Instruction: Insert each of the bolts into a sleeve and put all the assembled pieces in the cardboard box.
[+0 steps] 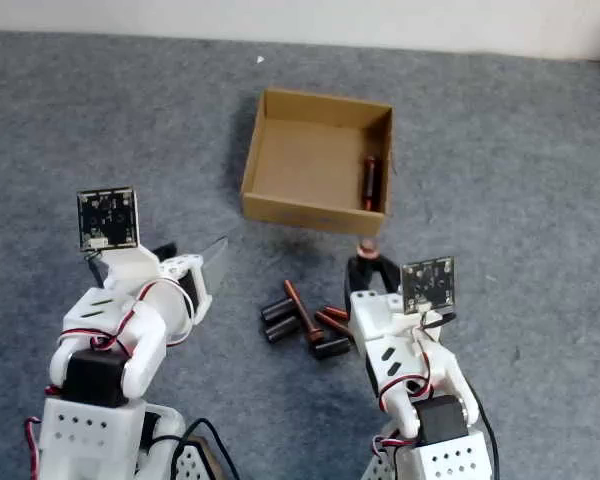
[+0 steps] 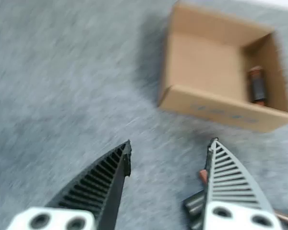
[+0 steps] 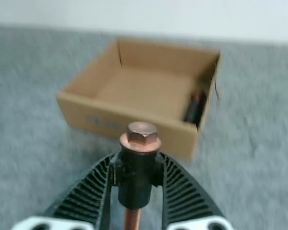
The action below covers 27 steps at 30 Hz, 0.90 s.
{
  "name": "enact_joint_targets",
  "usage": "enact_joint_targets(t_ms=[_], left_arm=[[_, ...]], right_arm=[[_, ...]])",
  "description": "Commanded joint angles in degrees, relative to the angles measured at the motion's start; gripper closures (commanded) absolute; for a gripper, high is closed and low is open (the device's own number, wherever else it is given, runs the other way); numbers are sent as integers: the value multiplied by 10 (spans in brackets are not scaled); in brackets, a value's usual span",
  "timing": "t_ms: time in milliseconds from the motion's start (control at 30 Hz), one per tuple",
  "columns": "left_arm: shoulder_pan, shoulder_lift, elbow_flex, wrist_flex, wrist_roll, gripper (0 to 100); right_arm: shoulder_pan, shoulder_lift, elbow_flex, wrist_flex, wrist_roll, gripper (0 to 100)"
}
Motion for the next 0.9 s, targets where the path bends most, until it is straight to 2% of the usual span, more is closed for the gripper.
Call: enact_joint_targets(t_ms=[0,200,367,567,667,867], left_arm=[[-35,-7,43,-13,-4,734],[-58,-7,138,-73,-4,735],[-58,-7,203,-126,-8,735],[-57,-7,247,-186,-8,735],[-57,-7,260,-201,-8,735],[-57,-7,263,-205,-8,735]], right_arm=[[9,-6,-67,47,-3,993],[10,-5,-103,61,2,993],[10,-5,-115,60,51,993],[9,14,-196,60,58,993],[9,103,-268,60,58,993],[7,384,-437,56,58,993]])
